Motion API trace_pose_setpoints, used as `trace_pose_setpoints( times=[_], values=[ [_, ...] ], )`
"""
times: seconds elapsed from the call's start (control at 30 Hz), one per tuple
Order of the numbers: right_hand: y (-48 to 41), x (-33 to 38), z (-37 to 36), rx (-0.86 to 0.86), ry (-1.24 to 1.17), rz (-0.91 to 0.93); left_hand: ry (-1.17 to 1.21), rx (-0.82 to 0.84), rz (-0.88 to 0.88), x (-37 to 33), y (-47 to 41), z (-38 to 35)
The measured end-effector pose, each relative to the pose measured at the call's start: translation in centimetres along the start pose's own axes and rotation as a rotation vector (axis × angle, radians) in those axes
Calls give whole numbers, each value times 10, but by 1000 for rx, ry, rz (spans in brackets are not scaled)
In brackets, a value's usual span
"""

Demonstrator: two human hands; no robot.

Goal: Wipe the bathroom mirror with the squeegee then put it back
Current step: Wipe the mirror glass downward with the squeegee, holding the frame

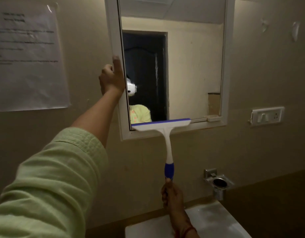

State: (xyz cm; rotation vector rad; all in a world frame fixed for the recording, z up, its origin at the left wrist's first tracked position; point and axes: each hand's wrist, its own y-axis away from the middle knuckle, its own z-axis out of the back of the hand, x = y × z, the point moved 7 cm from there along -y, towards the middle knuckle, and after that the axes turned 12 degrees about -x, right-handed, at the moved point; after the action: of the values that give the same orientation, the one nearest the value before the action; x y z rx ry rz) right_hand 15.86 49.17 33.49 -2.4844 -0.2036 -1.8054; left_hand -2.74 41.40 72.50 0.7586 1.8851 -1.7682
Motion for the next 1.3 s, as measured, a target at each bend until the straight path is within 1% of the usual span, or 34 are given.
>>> trace_pose_setpoints(
  times=[0.07,0.13,0.2,0.23,0.3,0.4,0.5,0.57,0.73,0.83,0.97,1.13,1.3],
  values=[
    [2,2,0,-11,-24,13,5,-3,-3,-1,1,2],
    [5,15,7,-94,-49,80,20,2,-2,-2,2,2],
    [9,40,13,-177,-109,163,21,0,2,-1,1,1],
    [12,60,13,-187,-152,200,17,-3,3,0,0,1],
    [18,108,8,-157,-225,268,4,-4,-12,1,-1,0],
    [23,187,-4,-39,-272,357,16,4,-40,2,-4,-3],
    [27,257,-13,55,-296,463,40,-22,-66,5,-4,-3],
    [25,295,-18,47,-291,529,67,-42,-80,3,-2,-2],
    [10,362,-35,-7,-258,584,113,-44,-86,0,2,1],
    [1,390,-44,-58,-215,659,111,-43,-78,0,2,1],
    [-6,411,-55,-72,-158,706,117,-39,-77,1,1,1],
    [-12,419,-64,-33,-190,645,109,-36,-73,0,2,1],
    [-12,431,-71,11,-192,623,113,-43,-70,0,3,3]
  ],
)
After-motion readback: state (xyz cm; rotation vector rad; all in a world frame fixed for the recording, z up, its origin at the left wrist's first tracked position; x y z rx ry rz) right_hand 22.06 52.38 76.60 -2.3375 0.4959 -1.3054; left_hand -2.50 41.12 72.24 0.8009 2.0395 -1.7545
